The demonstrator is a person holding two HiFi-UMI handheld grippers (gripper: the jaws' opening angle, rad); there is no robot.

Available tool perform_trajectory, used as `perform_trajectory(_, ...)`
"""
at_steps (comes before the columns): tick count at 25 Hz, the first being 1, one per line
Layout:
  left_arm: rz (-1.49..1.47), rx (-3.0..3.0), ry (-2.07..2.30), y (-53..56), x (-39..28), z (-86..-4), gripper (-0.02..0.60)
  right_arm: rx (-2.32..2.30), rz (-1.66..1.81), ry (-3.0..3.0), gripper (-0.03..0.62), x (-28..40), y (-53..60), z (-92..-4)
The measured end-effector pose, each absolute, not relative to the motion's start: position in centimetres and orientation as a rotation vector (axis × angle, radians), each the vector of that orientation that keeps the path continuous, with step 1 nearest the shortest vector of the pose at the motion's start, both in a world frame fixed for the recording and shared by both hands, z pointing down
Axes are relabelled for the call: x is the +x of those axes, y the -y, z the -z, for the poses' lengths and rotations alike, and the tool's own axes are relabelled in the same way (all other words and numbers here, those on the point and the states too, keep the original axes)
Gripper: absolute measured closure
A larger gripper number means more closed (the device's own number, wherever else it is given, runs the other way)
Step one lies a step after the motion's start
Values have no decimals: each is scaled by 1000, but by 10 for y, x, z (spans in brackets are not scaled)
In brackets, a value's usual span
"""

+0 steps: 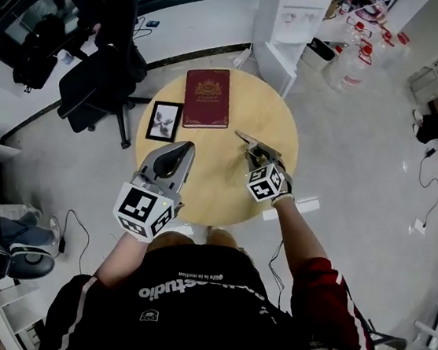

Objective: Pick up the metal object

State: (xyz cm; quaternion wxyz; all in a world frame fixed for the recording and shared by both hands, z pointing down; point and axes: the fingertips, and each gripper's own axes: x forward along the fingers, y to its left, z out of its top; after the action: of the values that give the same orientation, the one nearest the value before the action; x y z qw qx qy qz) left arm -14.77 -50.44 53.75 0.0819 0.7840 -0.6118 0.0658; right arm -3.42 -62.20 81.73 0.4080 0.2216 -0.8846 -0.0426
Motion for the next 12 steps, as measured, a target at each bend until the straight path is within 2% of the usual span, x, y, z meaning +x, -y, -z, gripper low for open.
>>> perform_trajectory(6, -192, 2354, 1832, 503, -148, -532, 565, 538, 50, 2245, 444, -36, 621, -814)
perform_trajectory(12, -217, 2374, 1831, 499, -152, -528, 565, 518, 42, 2237, 465, -34, 618, -807)
